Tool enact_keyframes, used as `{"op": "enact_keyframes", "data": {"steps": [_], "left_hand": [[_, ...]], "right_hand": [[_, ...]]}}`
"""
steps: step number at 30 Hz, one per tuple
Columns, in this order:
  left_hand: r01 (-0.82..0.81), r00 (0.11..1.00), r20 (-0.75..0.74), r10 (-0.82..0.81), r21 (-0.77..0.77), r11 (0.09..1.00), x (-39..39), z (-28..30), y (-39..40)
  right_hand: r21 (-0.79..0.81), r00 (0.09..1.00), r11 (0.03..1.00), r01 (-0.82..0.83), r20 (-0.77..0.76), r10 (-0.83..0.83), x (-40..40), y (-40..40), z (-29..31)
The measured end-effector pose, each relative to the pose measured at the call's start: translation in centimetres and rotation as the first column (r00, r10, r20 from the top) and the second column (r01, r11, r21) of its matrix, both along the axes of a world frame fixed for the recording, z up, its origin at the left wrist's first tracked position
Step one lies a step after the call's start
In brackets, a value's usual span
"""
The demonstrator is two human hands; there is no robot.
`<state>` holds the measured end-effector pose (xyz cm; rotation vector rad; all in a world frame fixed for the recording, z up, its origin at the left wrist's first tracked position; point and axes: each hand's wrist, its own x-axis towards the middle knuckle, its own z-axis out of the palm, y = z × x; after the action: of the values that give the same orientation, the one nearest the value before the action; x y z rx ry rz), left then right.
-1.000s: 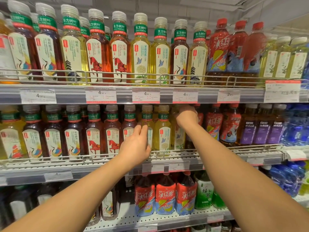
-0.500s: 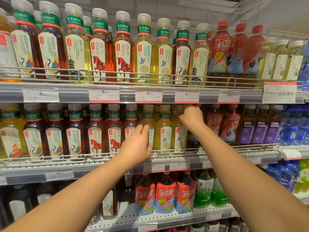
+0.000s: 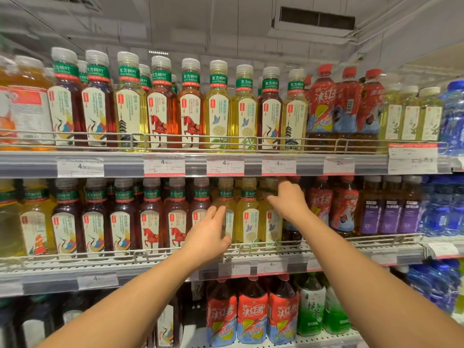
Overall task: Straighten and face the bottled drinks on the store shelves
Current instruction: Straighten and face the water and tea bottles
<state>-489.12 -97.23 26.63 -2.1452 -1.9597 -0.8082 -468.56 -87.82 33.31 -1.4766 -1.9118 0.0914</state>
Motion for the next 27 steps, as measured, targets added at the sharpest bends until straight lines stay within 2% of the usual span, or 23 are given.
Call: {"op": "enact_keyframes", "data": {"steps": [6, 9, 11, 13, 15, 19, 23, 27], "left_hand": [[0.061, 0.998, 0.029, -0.064, 0.099, 0.993, -0.5, 1.7, -2.0], [0.074, 0.997, -0.024, -0.071, 0.144, 0.987, -0.4, 3.6, -3.2], [0.075, 0.995, -0.083, -0.06, 0.185, 0.98, -0.4, 5.1, -3.9], [0.088, 0.989, -0.137, -0.056, 0.239, 0.967, -0.3, 6.8, -4.8], [0.11, 0.983, -0.173, -0.06, 0.295, 0.949, -0.3, 8.4, -5.5], [0.132, 0.976, -0.209, -0.058, 0.36, 0.924, 0.3, 11.3, -6.3], [0.148, 0.96, -0.276, -0.036, 0.395, 0.907, 1.2, 14.2, -6.0], [0.099, 0.942, -0.334, 0.032, 0.368, 0.925, 1.8, 17.0, -4.8]], "right_hand": [[0.156, 0.978, 0.987, -0.038, 0.211, 0.004, 0.7, -2.0, -0.4], [0.219, 0.95, 0.968, -0.123, 0.307, 0.051, 1.6, -3.2, -0.2], [0.178, 0.91, 0.959, -0.22, 0.392, 0.136, 2.5, -4.1, 0.8], [0.056, 0.853, 0.943, -0.329, 0.446, 0.272, 3.2, -5.1, 2.2], [-0.022, 0.818, 0.915, -0.403, 0.44, 0.37, 3.6, -6.1, 3.7], [0.044, 0.819, 0.875, -0.483, 0.378, 0.433, 4.1, -7.1, 7.6], [0.148, 0.813, 0.852, -0.502, 0.418, 0.406, 3.8, -7.5, 11.9], [0.27, 0.837, 0.844, -0.464, 0.445, 0.318, 3.4, -7.4, 16.3]]}}
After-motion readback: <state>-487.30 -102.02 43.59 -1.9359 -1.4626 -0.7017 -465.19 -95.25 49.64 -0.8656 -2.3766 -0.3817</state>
